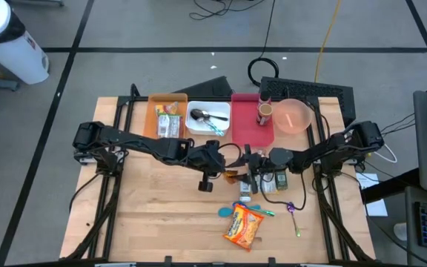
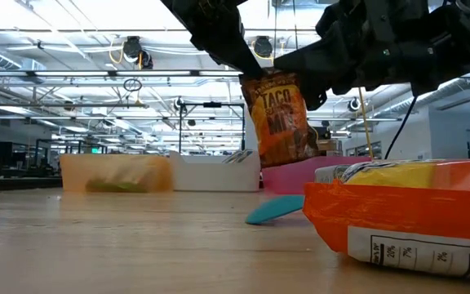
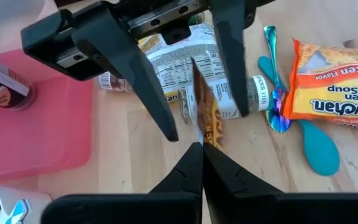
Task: Pick & Place Food Item
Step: Put the orange seasoning pack into the red bin
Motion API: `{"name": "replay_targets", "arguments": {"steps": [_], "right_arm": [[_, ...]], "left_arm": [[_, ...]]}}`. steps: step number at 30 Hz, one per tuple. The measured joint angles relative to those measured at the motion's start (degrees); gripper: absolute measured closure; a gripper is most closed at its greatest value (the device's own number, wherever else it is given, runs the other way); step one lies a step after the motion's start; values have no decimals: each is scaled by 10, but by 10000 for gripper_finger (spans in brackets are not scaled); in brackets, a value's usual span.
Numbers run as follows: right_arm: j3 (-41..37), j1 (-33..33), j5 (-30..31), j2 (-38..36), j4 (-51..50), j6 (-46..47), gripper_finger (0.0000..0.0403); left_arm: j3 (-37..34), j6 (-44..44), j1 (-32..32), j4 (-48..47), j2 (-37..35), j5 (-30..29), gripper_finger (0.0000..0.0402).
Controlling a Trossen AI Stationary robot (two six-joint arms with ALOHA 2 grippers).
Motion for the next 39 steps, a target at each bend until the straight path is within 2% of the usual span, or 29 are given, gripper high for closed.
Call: {"name": "replay_targets", "arguments": {"steps": [11, 20, 27, 31, 39], "right_arm": [[0, 0, 11, 0, -1, -10, 394], [0, 0, 25, 0, -6, -21, 402], [0, -6, 25, 0, -11, -35, 402], [0, -16, 26, -7, -25, -35, 403], [-1, -25, 26, -12, -34, -35, 403]], "left_arm": [[0, -2, 0, 0, 0, 0, 399], [0, -17, 0, 18, 1, 0, 365], [0, 10, 0, 19, -3, -1, 356], [0, 13, 0, 16, -26, -5, 356], [0, 22, -3, -43, -107, -60, 355]]}}
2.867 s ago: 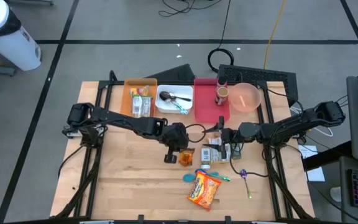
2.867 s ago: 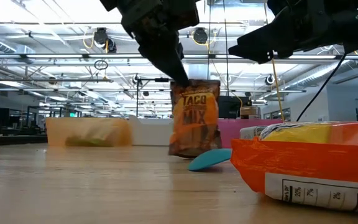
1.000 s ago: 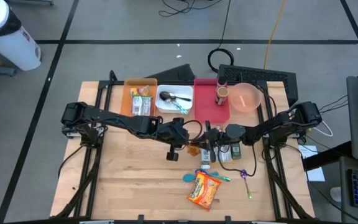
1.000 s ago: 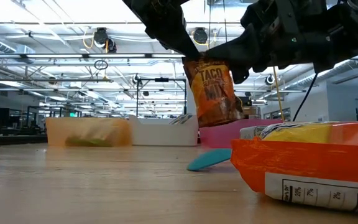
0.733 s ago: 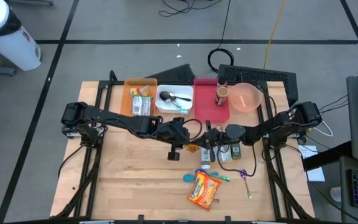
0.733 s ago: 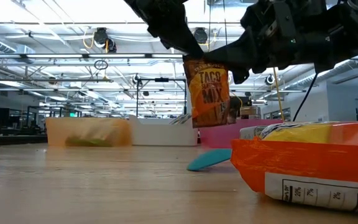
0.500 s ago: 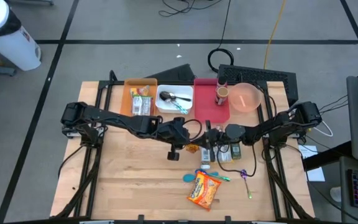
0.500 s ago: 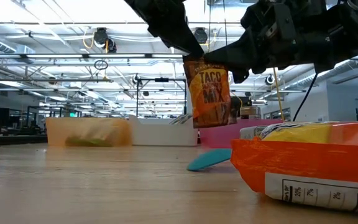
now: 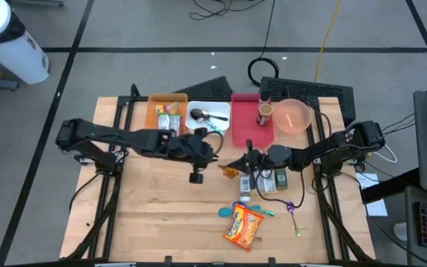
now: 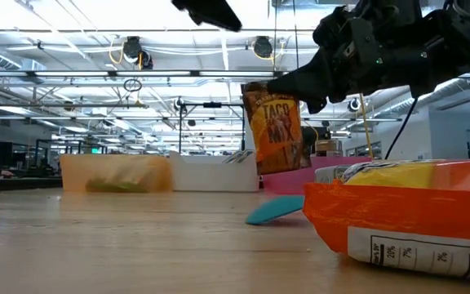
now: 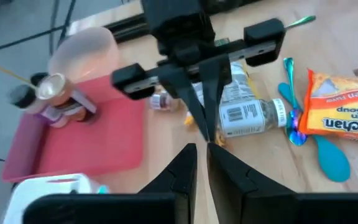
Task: Pick & Place Food Item
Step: Put the orange seasoning pack into the red bin
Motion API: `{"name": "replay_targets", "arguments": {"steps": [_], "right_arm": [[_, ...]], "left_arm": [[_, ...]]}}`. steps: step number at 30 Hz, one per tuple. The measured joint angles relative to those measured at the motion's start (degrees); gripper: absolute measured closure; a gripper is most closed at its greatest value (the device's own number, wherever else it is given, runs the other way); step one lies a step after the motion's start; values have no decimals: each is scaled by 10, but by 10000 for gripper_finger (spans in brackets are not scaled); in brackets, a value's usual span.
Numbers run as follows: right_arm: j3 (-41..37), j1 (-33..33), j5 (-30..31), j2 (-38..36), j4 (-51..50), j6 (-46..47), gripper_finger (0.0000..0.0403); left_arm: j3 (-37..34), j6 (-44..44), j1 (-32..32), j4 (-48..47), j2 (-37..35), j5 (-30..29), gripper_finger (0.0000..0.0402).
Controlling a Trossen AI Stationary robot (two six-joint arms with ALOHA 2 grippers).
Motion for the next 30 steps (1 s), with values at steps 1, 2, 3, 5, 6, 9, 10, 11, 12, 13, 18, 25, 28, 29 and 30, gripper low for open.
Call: {"name": "replay_targets", "arguments": {"steps": [1, 2, 3, 5, 6, 9, 10, 11, 12, 13, 18, 25, 28, 29, 30], "right_arm": [[-1, -1, 0, -4, -1, 0, 403], [0, -2, 0, -8, 1, 0, 403], [0, -3, -1, -15, -1, -1, 403], [0, -4, -3, -35, -16, -8, 403], [0, -4, -3, -45, -23, -15, 403], [0, -4, -1, -83, -58, -29, 403], [0, -4, 1, -94, -64, -30, 403], [0, -4, 9, -105, -71, -31, 403], [0, -5, 19, -118, -80, -35, 403], [-1, -5, 29, -128, -83, -41, 403], [0, -8, 60, -170, -78, -76, 403], [0, -39, 60, -202, -86, -79, 403], [0, -53, 60, -202, -85, -80, 403], [0, -58, 60, -202, -86, -80, 403], [0, -62, 60, -202, -86, -80, 403]], "left_arm": [[0, 0, 0, -15, -14, 0, 355], [-1, -5, 0, -30, -28, 0, 355], [-1, -10, 0, -35, -39, 0, 355], [-2, -21, -2, -61, -68, 1, 355], [-6, -26, -3, -71, -81, 0, 355], [-30, -26, -10, -66, -127, 0, 355], [-41, -26, -13, -60, -141, 1, 355], [-53, -26, -15, -37, -154, 0, 355], [-69, -23, -17, -6, -168, 2, 355], [-87, -18, -19, 20, -182, 2, 355], [-210, -9, -22, 208, -236, 0, 355], [-404, -17, -22, 518, -241, -7, 355], [-463, -37, -22, 614, -225, -12, 355], [-480, -47, -22, 629, -222, -13, 355], [-492, -57, -22, 645, -218, -14, 355]]}}
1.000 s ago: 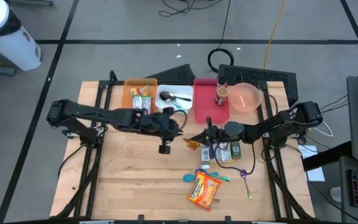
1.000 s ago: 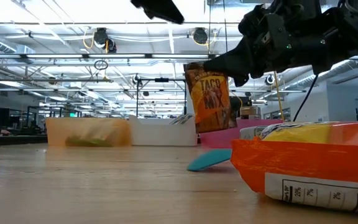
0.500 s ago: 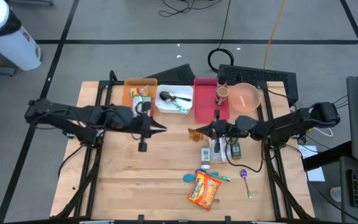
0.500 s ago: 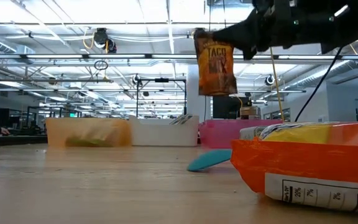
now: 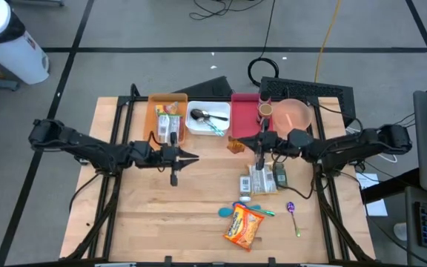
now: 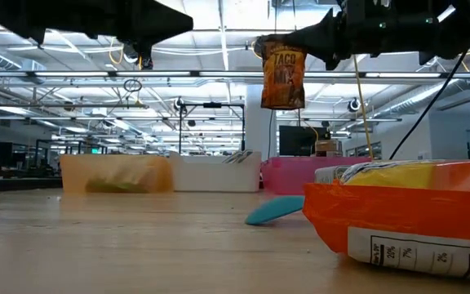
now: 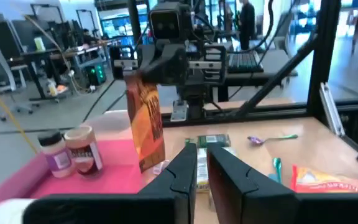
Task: Pick & Place Food Item
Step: Put the orange seasoning pack into the red bin
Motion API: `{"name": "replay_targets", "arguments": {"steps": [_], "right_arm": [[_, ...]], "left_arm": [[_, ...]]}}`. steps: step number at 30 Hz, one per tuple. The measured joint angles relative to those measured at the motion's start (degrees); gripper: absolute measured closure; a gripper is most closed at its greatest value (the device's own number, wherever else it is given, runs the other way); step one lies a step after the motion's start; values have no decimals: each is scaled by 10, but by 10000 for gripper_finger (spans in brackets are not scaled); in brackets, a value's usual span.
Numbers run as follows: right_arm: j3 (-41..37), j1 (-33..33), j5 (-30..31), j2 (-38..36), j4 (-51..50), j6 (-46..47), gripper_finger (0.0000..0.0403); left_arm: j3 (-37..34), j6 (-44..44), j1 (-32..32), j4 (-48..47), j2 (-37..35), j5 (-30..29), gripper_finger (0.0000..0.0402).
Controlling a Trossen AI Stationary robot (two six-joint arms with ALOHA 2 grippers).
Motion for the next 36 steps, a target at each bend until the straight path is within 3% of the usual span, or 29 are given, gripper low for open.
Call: {"name": "replay_targets", "arguments": {"steps": [6, 14, 20, 25, 31, 36], "right_arm": [[0, -34, 0, 0, -3, -2, 403], [0, -82, -2, 0, -32, -3, 403], [0, -110, 1, 0, -48, -8, 403], [0, -128, 61, 2, -48, -21, 403], [0, -139, 75, 36, -37, -18, 403], [0, -152, 74, 98, 39, -11, 403]], "left_arm": [[-40, -44, 0, 25, 5, 0, 355], [-47, 17, 1, 12, -25, -1, 355], [-46, -15, 9, -18, -36, 0, 355], [-46, -27, 8, -22, -36, 4, 355], [-46, -27, 8, -22, -37, 4, 355], [-46, -27, 8, -24, -36, 1, 355]]}}
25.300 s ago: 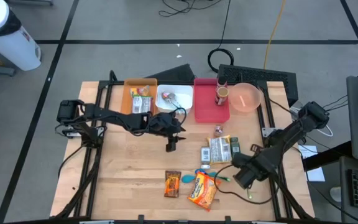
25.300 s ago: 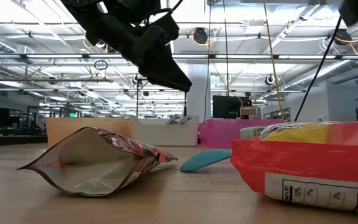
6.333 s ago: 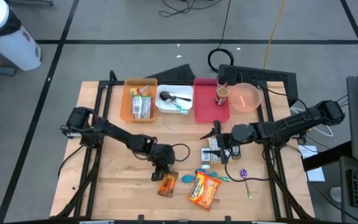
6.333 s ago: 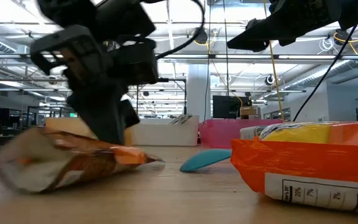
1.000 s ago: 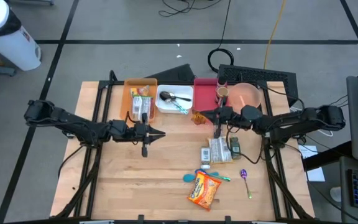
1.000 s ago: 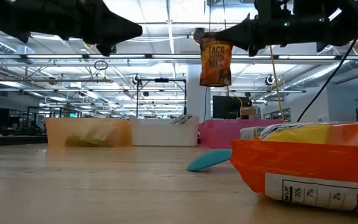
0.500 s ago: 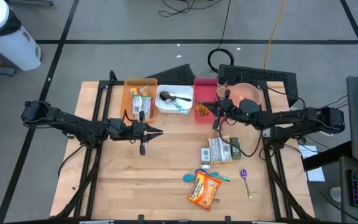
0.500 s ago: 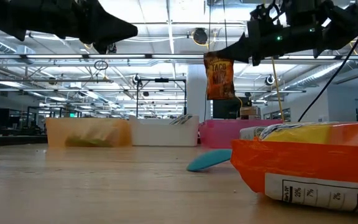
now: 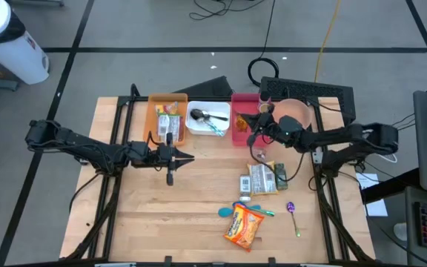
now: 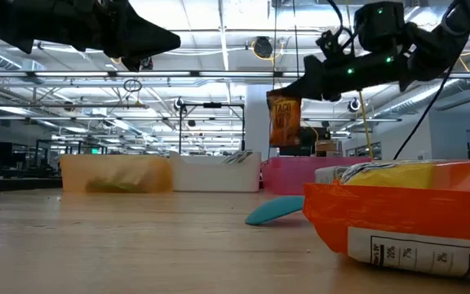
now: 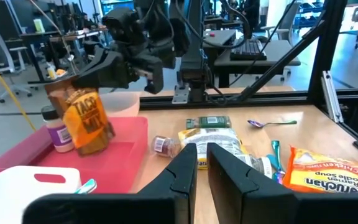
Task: Pick & Place Food Item
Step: Put the orange seasoning pack into the red bin
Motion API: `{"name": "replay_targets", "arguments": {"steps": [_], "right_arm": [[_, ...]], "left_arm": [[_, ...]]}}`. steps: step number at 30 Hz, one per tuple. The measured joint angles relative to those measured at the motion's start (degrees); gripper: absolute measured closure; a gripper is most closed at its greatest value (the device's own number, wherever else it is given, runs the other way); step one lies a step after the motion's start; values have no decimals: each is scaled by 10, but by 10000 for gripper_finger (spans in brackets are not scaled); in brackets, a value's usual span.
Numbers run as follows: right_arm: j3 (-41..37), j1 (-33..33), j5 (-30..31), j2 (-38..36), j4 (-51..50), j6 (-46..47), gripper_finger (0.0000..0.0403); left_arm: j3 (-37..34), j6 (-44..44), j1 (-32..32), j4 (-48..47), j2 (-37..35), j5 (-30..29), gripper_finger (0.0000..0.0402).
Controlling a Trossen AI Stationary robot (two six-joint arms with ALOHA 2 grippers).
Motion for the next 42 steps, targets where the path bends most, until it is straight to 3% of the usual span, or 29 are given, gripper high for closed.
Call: {"name": "replay_targets", "arguments": {"steps": [12, 19, 24, 29, 42], "right_arm": [[1, -52, 45, 125, 162, 19, 403], [40, -72, 49, 170, 151, 52, 403], [86, -70, 104, 207, 93, 44, 403], [97, -71, 161, 230, 98, 52, 403], [145, -70, 211, 275, 87, 61, 403]], "left_arm": [[0, 14, 0, -2, 0, -1, 355], [0, 15, 0, -1, 0, -1, 355], [0, 17, 0, -1, 0, -1, 355], [0, 17, 0, -1, 0, -1, 355], [0, 17, 0, 2, 0, -1, 355]]}}
